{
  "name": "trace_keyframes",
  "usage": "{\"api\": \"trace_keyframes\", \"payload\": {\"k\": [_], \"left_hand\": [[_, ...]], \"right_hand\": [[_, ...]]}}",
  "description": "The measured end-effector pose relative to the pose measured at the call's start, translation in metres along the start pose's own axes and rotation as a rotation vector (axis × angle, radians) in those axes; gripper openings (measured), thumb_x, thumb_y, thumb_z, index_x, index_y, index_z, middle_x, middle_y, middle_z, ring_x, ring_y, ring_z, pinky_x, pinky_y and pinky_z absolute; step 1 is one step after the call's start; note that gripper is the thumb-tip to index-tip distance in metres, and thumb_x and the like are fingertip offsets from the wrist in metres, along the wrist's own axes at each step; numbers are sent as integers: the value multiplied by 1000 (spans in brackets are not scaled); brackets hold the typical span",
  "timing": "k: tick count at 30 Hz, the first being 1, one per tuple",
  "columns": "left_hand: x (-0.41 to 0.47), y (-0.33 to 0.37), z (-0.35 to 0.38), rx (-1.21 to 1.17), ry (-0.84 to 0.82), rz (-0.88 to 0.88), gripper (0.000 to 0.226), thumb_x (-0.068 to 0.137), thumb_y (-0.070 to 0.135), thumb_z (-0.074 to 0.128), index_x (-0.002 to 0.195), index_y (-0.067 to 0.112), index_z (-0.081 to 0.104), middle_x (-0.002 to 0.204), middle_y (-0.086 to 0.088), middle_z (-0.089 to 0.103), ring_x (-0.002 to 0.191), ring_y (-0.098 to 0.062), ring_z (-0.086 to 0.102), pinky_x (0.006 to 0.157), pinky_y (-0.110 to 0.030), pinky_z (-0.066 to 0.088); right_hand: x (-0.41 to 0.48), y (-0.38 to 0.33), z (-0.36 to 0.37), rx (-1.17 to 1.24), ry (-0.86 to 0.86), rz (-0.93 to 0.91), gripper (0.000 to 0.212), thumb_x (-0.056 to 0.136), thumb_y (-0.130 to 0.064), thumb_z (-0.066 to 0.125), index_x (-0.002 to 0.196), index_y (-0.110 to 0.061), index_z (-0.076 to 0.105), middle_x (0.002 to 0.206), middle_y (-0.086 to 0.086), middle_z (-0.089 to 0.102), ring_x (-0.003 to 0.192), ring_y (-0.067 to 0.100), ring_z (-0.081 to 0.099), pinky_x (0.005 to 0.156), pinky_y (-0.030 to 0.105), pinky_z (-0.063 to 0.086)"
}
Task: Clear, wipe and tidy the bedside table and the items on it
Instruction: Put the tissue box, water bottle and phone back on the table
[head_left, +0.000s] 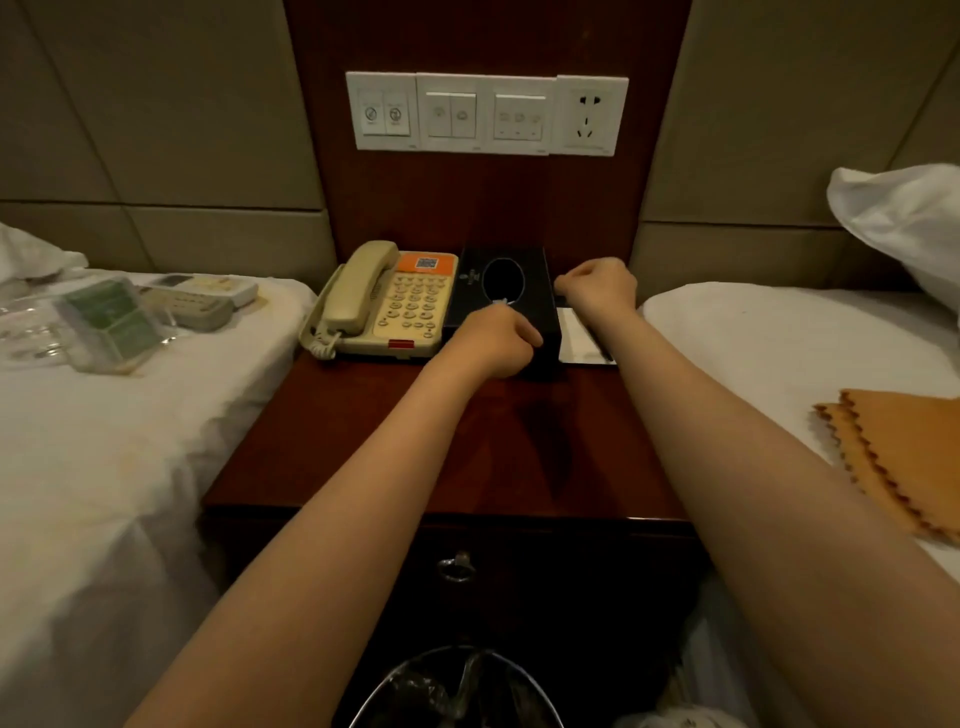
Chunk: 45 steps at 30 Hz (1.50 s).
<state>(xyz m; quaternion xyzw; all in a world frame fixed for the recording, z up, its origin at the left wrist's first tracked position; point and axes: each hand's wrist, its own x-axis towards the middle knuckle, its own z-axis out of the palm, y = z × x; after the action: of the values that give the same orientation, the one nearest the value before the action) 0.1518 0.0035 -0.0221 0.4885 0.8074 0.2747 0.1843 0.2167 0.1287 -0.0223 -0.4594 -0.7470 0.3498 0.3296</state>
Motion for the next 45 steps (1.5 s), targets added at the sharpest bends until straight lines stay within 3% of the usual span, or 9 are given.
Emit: {"api": "trace_keyframes", "payload": {"k": [3, 8, 14, 19, 22, 31, 34, 41, 45], "left_hand": [[-15, -9, -17, -38, 103, -9, 31, 93, 5, 46, 112, 18, 66, 123, -7, 60, 108, -22, 57, 74, -24, 41], [-41, -35, -45, -73, 222, -90, 32, 90, 3, 47, 109, 19, 66, 120, -8, 60, 105, -23, 58, 72, -28, 44], [-78, -81, -78, -49, 339, -213, 32, 89, 8, 51, 116, 18, 66, 121, -8, 62, 102, -19, 58, 81, -27, 45], [-110, -118, -109, -44, 443, -312, 34, 86, 4, 50, 111, 16, 68, 117, -10, 65, 110, -27, 59, 91, -30, 47], [-131, -137, -126, -38, 496, -366, 33, 86, 5, 50, 113, 16, 67, 119, -8, 65, 111, -24, 58, 84, -26, 45], [-201, -201, -169, -60, 583, -516, 35, 88, 5, 51, 120, 13, 63, 129, -10, 58, 114, -23, 55, 92, -29, 43], [-223, -220, -186, -52, 628, -560, 36, 88, 5, 50, 122, 12, 61, 126, -11, 59, 112, -23, 56, 94, -30, 44], [-257, -264, -219, 90, 755, -650, 32, 87, 13, 52, 116, 1, 57, 110, -19, 61, 105, -35, 57, 82, -34, 44], [-267, -283, -232, 203, 779, -749, 49, 87, 18, 58, 133, 7, 45, 131, -19, 51, 120, -36, 49, 94, -36, 41]], "right_hand": [[-16, -21, 6, 96, -52, -20, 13, 88, -18, 63, 77, -12, 65, 88, 7, 63, 84, 20, 60, 81, 33, 52], [-49, -51, 33, 208, -176, -8, 7, 89, -13, 61, 84, -10, 64, 75, 4, 60, 63, 12, 56, 59, 22, 51], [-80, -84, 77, 239, -333, -11, 18, 88, -9, 59, 71, -10, 55, 70, 5, 57, 59, 12, 55, 57, 23, 49], [-108, -117, 118, 249, -445, -41, 17, 82, -8, 62, 66, -11, 58, 67, 8, 58, 71, 24, 60, 68, 34, 49], [-128, -134, 141, 298, -539, -35, 17, 81, -4, 60, 65, -9, 58, 61, 8, 54, 57, 21, 53, 55, 29, 45], [-195, -182, 207, 329, -779, -57, 15, 84, -3, 60, 70, -8, 55, 61, 8, 54, 50, 17, 53, 48, 25, 49], [-217, -197, 224, 350, -842, -53, 3, 85, -3, 61, 86, 0, 59, 66, 9, 56, 54, 18, 56, 49, 24, 52], [-265, -234, 264, 378, -984, 23, 14, 86, -3, 61, 97, 3, 56, 68, 12, 60, 56, 17, 58, 53, 23, 54], [-285, -246, 287, 468, -1081, 129, 25, 87, -4, 61, 109, 5, 52, 83, 18, 61, 61, 18, 58, 56, 25, 54]]}}
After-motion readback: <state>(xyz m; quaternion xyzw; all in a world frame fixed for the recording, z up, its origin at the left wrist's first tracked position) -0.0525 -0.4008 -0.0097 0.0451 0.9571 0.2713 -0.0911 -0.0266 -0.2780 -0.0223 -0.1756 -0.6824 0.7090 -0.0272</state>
